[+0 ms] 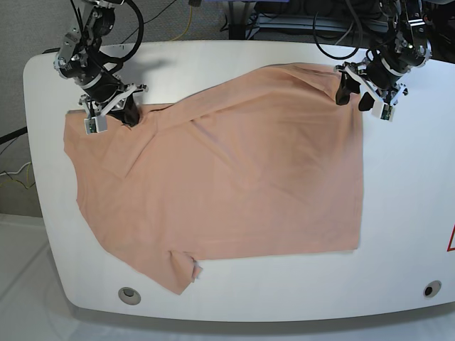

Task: Fold the T-shirt properly
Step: 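Hold the shoulder edge with both grippers, tightening the right gripper's pinch, then slide the left gripper along the shoulder edge toward the right gripper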

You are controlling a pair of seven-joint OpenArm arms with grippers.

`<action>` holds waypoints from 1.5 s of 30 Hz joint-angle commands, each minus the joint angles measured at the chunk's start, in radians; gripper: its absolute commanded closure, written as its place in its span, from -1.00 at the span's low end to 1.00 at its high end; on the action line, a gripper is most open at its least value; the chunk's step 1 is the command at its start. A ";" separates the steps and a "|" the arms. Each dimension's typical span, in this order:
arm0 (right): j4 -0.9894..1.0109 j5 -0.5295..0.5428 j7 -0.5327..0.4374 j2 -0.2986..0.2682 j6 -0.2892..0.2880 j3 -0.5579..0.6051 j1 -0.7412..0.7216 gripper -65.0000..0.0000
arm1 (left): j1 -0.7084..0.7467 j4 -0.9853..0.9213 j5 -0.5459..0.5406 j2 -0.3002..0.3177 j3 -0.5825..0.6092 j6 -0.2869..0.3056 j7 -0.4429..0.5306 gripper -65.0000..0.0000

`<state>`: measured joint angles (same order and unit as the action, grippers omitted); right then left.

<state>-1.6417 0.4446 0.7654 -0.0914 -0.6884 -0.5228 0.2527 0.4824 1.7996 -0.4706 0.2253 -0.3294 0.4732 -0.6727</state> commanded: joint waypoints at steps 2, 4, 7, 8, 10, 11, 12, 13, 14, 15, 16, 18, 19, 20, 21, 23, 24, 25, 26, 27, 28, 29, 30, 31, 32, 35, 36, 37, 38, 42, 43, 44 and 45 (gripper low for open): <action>-0.015 0.016 -0.012 -0.009 -0.010 -0.002 -0.003 0.93 | 0.002 0.009 -0.012 0.009 -0.007 0.008 0.018 -0.03; -0.013 0.017 -0.011 -0.010 -0.010 -0.004 -0.003 0.93 | 0.002 0.009 -0.012 0.009 -0.007 0.008 0.016 -0.03; -0.015 0.014 -0.014 -0.009 -0.010 -0.005 -0.004 0.98 | 0.008 0.013 -0.011 0.010 -0.005 0.008 0.014 -0.01; -0.017 0.011 -0.017 -0.010 -0.010 -0.006 -0.005 1.00 | 0.011 0.018 -0.009 0.012 -0.004 0.009 0.012 0.00; -0.017 0.010 -0.017 -0.010 -0.010 -0.006 -0.005 1.00 | 0.013 0.018 -0.009 0.012 -0.004 0.009 0.012 0.00; -0.016 0.011 -0.018 -0.010 -0.010 -0.006 -0.006 1.00 | 0.014 0.019 -0.009 0.012 -0.004 0.008 0.012 0.00; -0.016 0.011 -0.018 -0.010 -0.010 -0.007 -0.007 1.00 | 0.015 0.019 -0.008 0.013 -0.005 0.008 0.012 0.00; -0.016 0.011 -0.018 -0.010 -0.010 -0.007 -0.008 1.00 | 0.015 0.019 -0.008 0.013 -0.005 0.008 0.012 0.00; -0.016 0.011 -0.018 -0.010 -0.010 -0.007 -0.009 1.00 | 0.016 0.019 -0.008 0.013 -0.006 0.008 0.012 0.00; -0.016 0.011 -0.019 -0.010 -0.010 -0.006 -0.010 1.00 | 0.017 0.019 -0.007 0.013 -0.007 0.009 0.011 0.01; -0.016 0.012 -0.019 -0.010 -0.010 -0.006 -0.011 1.00 | 0.018 0.018 -0.006 0.013 -0.008 0.010 0.010 0.01; -0.017 0.013 -0.015 -0.009 -0.010 -0.005 -0.020 1.00 | 0.019 0.014 -0.004 0.011 -0.009 0.009 0.006 0.02; -0.017 0.012 -0.015 -0.009 -0.010 -0.005 -0.023 1.00 | 0.020 0.014 -0.004 0.011 -0.009 0.009 0.006 0.03; -0.017 0.012 -0.015 -0.010 -0.010 -0.005 -0.026 1.00 | 0.021 0.014 -0.003 0.011 -0.010 0.010 0.005 0.03; -0.017 0.013 -0.015 -0.010 -0.010 -0.005 -0.029 1.00 | 0.022 0.014 -0.003 0.011 -0.010 0.010 0.006 0.03; -0.017 0.013 -0.015 -0.010 -0.010 -0.006 -0.036 1.00 | 0.023 0.014 -0.002 0.011 -0.012 0.010 0.007 0.04; -0.017 0.013 -0.015 -0.010 -0.010 -0.006 -0.040 1.00 | 0.023 0.014 -0.002 0.011 -0.013 0.011 0.007 0.05; -0.017 0.013 -0.015 -0.010 -0.010 -0.007 -0.043 1.00 | 0.024 0.014 -0.001 0.011 -0.014 0.011 0.007 0.05; -0.017 0.013 -0.015 -0.010 -0.010 -0.008 -0.045 1.00 | 0.025 0.014 0.000 0.011 -0.016 0.011 0.006 0.05; -0.016 0.009 -0.014 -0.009 -0.010 -0.010 -0.041 1.00 | 0.021 0.017 0.001 0.012 -0.020 0.010 0.007 0.05; -0.016 0.005 -0.013 -0.008 -0.010 -0.012 -0.037 1.00 | 0.018 0.020 0.001 0.013 -0.024 0.009 0.007 0.04; -0.017 0.005 -0.013 -0.008 -0.010 -0.013 -0.037 1.00 | 0.018 0.019 0.002 0.013 -0.026 0.009 0.007 0.04; -0.018 0.004 -0.013 -0.007 -0.010 -0.013 -0.037 1.00 | 0.017 0.019 0.003 0.013 -0.027 0.009 0.007 0.04; -0.019 0.003 -0.014 -0.007 -0.010 -0.013 -0.037 1.00 | 0.017 0.019 0.004 0.014 -0.028 0.009 0.008 0.04; -0.020 0.002 -0.014 -0.007 -0.010 -0.013 -0.036 1.00 | 0.016 0.018 0.006 0.014 -0.030 0.009 0.008 0.04; -0.020 0.002 -0.013 -0.007 -0.010 -0.014 -0.036 0.99 | 0.016 0.017 0.006 0.014 -0.029 0.009 0.009 0.04; -0.021 0.002 -0.012 -0.007 -0.010 -0.015 -0.035 0.94 | 0.015 0.017 0.006 0.014 -0.027 0.008 0.009 0.04; -0.019 0.001 -0.015 -0.009 -0.010 -0.021 -0.033 0.77 | 0.020 0.016 0.004 0.013 -0.020 0.008 0.007 0.03; -0.018 0.000 -0.018 -0.010 -0.010 -0.027 -0.031 0.60 | 0.024 0.015 0.002 0.012 -0.013 0.008 0.005 0.03; -0.023 -0.001 -0.019 -0.009 -0.010 -0.039 -0.026 0.27 | 0.021 0.014 0.002 0.011 -0.008 0.008 0.003 0.02; -0.025 -0.003 -0.019 -0.009 -0.010 -0.041 -0.026 0.22 | 0.020 0.014 0.002 0.011 -0.008 0.008 0.004 0.02; -0.026 -0.004 -0.019 -0.009 -0.010 -0.043 -0.026 0.17 | 0.020 0.013 0.002 0.011 -0.007 0.007 0.005 0.02; -0.025 -0.006 -0.021 -0.009 -0.010 -0.044 -0.026 0.14 | 0.019 0.013 0.002 0.011 -0.008 0.007 0.006 0.02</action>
<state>-1.6428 0.4236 0.7673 -0.0914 -0.6918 -0.5610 0.2329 0.5041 1.7977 -0.4561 0.2253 -0.3317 0.4801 -0.6888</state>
